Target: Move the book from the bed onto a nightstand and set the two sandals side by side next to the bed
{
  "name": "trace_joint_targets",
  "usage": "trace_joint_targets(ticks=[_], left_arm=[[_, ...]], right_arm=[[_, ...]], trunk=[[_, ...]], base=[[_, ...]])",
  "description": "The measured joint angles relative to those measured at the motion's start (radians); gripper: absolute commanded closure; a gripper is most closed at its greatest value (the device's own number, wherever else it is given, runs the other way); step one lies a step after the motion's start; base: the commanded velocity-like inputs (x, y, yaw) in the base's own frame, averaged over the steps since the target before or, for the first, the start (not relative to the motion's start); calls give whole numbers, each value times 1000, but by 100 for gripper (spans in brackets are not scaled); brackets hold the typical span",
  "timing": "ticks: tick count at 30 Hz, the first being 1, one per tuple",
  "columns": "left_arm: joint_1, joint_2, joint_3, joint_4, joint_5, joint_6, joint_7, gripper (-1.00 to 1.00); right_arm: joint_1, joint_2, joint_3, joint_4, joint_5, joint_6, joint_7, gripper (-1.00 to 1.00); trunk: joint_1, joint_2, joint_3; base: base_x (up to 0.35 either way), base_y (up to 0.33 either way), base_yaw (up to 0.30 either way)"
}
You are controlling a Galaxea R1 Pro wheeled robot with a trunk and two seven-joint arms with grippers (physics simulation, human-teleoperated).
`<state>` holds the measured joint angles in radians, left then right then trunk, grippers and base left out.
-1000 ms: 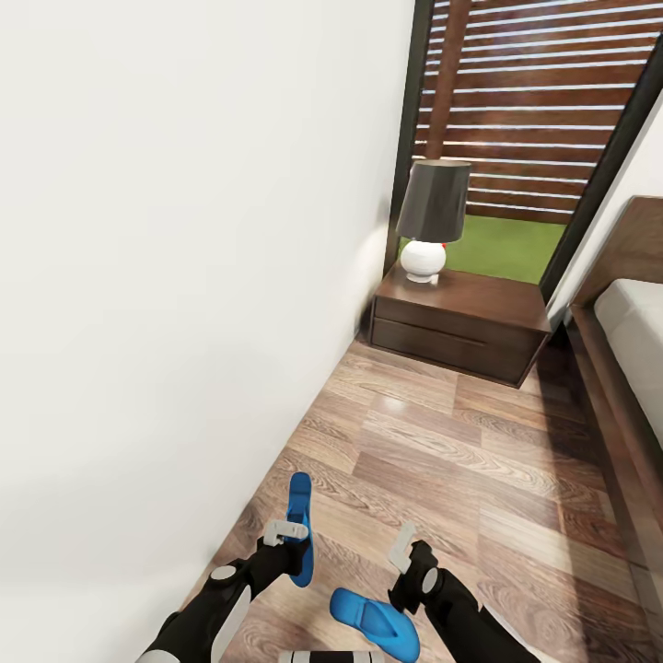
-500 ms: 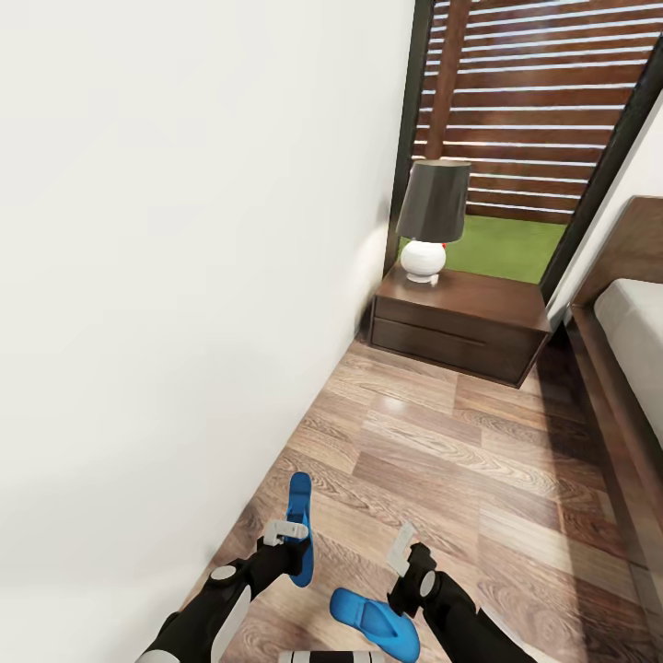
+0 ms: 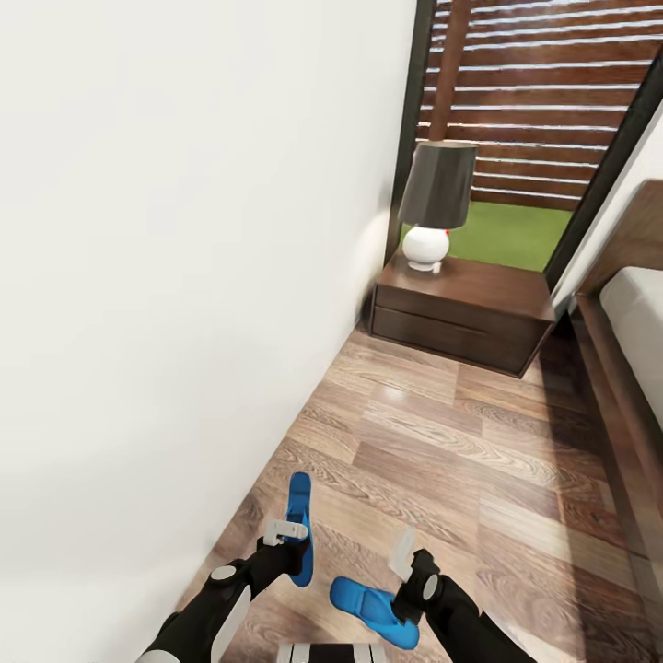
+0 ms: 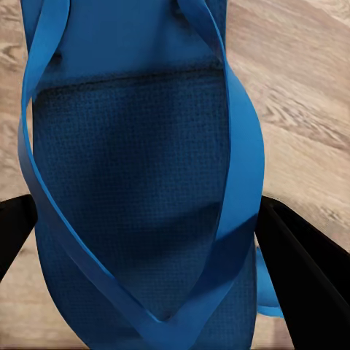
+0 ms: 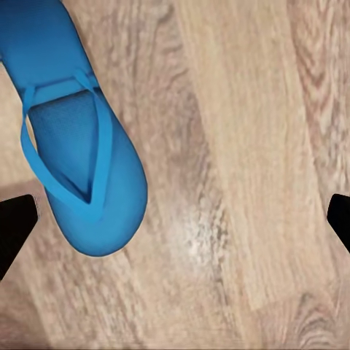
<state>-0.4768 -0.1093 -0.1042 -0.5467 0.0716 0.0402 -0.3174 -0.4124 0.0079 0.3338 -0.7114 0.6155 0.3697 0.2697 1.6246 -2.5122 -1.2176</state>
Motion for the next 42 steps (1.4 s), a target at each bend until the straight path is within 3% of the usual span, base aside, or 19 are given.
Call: trace_joint_targets(ticks=[37,39,42], left_arm=[[0,0,0,0,0,0,0,100],[0,0,0,0,0,0,0,100],[0,0,0,0,0,0,-1,100]], right_arm=[[0,-1,-4,1,-3,0,0,-100],[0,-4,-5,-13,-21,0,37,-100],[0,-11,-12,-47,-58,1,158,-100]], trunk=[[17,-9,-143],[18,-9,-151],[19,-10,-162]], base=[[0,0,0],[0,0,0],[0,0,0]])
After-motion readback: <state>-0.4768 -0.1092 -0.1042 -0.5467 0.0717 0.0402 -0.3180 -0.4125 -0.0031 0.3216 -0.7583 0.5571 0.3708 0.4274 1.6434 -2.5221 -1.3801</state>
